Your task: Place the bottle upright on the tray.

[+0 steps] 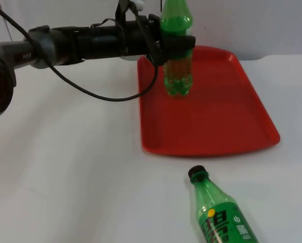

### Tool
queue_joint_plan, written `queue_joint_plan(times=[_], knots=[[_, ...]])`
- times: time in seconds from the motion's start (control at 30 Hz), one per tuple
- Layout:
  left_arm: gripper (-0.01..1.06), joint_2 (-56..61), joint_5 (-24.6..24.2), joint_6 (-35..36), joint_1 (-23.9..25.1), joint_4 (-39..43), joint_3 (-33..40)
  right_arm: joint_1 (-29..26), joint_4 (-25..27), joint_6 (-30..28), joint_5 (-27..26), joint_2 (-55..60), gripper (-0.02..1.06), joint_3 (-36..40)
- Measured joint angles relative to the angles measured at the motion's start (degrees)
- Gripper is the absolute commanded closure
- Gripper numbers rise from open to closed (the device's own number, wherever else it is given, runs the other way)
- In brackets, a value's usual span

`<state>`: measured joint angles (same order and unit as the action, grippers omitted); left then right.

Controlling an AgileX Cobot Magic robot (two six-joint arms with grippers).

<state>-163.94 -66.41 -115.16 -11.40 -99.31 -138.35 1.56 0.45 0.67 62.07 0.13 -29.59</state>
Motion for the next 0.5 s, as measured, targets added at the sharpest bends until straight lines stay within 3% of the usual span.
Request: queue_joint_plan(times=[0.13, 0.37, 0.5], knots=[[0.39, 0.00, 0.00, 0.13, 0.05, 0.00, 0.00, 0.00, 0.00, 0.00, 0.00, 0.00, -0.01, 0.00], [0.10, 0.00, -0.44, 0.13, 0.05, 0.00, 0.00, 0.00, 0.00, 0.00, 0.00, 0.00, -0.01, 0.00], [0.03, 0.00, -0.71, 0.13, 0.05, 0.00, 0.00, 0.00, 0.00, 0.00, 0.00, 0.00, -0.01, 0.00]])
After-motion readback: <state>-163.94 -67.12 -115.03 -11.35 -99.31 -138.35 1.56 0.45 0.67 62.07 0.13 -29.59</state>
